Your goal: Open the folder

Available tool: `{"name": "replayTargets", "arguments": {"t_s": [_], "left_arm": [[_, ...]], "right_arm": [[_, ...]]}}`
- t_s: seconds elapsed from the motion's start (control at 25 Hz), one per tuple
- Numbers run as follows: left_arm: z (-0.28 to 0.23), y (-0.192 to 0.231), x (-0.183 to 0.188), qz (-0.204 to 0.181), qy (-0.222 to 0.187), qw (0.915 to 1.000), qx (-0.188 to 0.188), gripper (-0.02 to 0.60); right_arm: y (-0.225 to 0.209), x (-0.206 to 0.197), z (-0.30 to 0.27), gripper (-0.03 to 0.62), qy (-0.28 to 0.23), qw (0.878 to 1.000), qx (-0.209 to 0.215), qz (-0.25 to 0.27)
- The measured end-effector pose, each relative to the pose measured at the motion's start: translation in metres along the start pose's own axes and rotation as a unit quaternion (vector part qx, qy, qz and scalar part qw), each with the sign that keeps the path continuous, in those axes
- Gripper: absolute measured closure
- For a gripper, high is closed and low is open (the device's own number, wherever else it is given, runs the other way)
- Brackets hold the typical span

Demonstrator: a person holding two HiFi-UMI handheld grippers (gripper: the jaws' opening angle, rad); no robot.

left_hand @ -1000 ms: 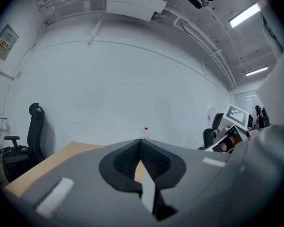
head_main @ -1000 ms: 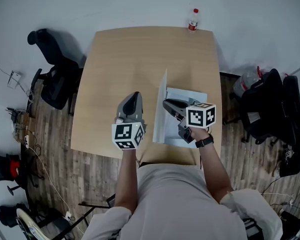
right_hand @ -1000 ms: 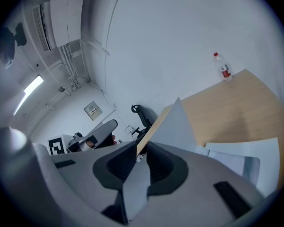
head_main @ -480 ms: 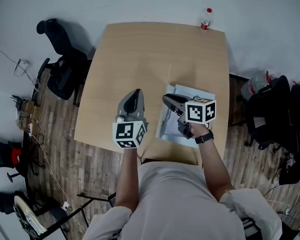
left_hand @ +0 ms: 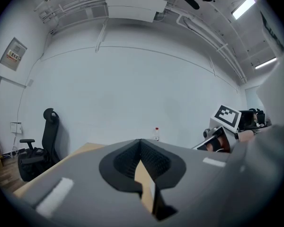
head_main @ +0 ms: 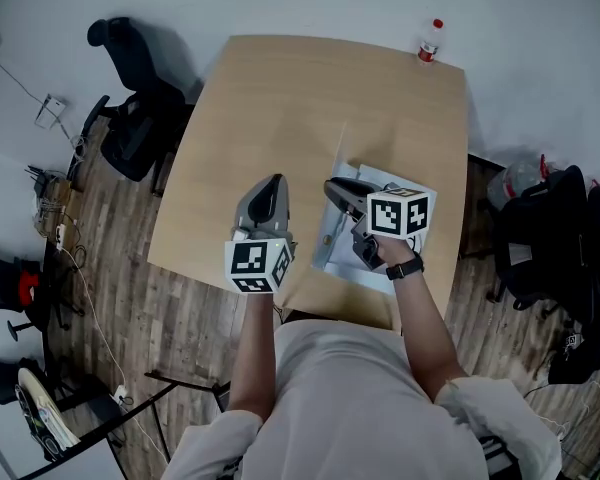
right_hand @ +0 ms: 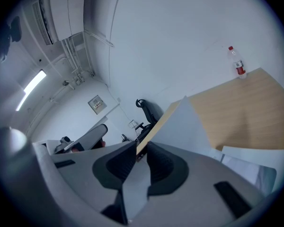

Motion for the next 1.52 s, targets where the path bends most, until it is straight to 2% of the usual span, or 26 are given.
{"name": "replayTargets", "arguments": {"t_s": [0.68,1.52], "left_arm": [[0.020,0.027,-0.006,0.008,0.005,0.9994,0.034,0.572],[0.031,0.060,-0.019,0.024,0.010,0.9978,0.061,0.572]], "right_arm": [[0.007,-0.005,-0.035,0.530,0.018,1.000,0.013,0.009],[0.018,-0.022,-0.094,0.528,0.061,0.996,0.028,0.060]]}}
Point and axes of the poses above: the fingertips, and each gripper's own axes: z backward along the fingers, y to its left, x out of its top, the point moved 3 cm from there along z, backward along the fingers, and after that the axes turned 7 degrees about -y, right-handed, at the moved point
